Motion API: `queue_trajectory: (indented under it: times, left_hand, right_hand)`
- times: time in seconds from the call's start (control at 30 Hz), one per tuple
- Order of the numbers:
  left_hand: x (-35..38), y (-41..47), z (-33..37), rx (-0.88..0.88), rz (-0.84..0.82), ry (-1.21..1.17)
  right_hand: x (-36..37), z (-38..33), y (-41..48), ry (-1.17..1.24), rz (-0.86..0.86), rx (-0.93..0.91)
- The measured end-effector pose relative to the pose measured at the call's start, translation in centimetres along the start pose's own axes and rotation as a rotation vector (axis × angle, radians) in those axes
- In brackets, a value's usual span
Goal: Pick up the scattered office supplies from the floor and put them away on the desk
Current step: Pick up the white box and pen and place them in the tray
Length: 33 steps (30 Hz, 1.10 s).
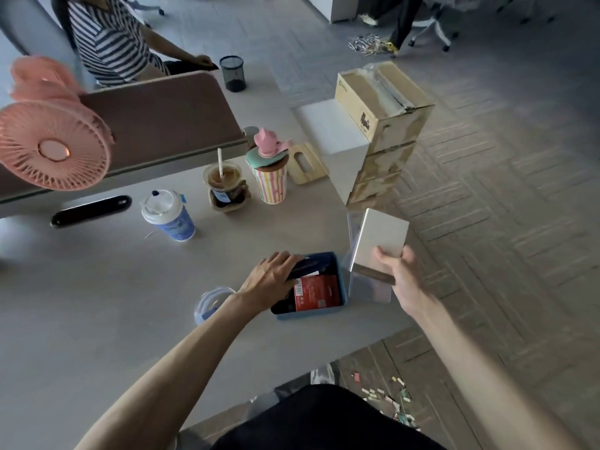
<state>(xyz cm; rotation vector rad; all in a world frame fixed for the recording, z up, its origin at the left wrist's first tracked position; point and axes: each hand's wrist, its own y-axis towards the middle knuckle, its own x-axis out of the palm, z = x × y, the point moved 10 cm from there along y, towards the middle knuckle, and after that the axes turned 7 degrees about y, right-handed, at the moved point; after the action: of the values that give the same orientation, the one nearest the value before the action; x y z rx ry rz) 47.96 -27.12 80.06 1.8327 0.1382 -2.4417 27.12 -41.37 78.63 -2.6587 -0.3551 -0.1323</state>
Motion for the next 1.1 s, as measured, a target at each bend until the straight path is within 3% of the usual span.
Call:
queue_trajectory:
  times: [0.13, 0.43, 0.73, 0.9, 1.1]
  left_hand:
    - [0.7, 1.1, -0.2, 0.034, 0.014, 0.111]
    - [1.1, 1.0, -0.4, 0.016, 0.056, 0.131]
    - [0.6, 2.0, 0.6, -0.010, 0.139, 0.101]
    - [1.8, 2.0, 0.1, -0.021, 0.120, 0.148]
    - [2.6, 2.4, -1.0, -0.071, 0.044, 0.036]
  right_hand:
    - [-0.5, -0.9, 0.2, -0.017, -0.012, -0.011]
    - [0.3, -0.8, 0.6, -0.156, -0.106, -0.001]
    - [2.2, -0.8, 0.5, -0.137, -0.151, -0.005]
    - [2.4, -0.1, 0.5, -0.152, -0.157, 0.002]
    - [2.8, 0.9, 0.1, -0.175, -0.164, 0.029]
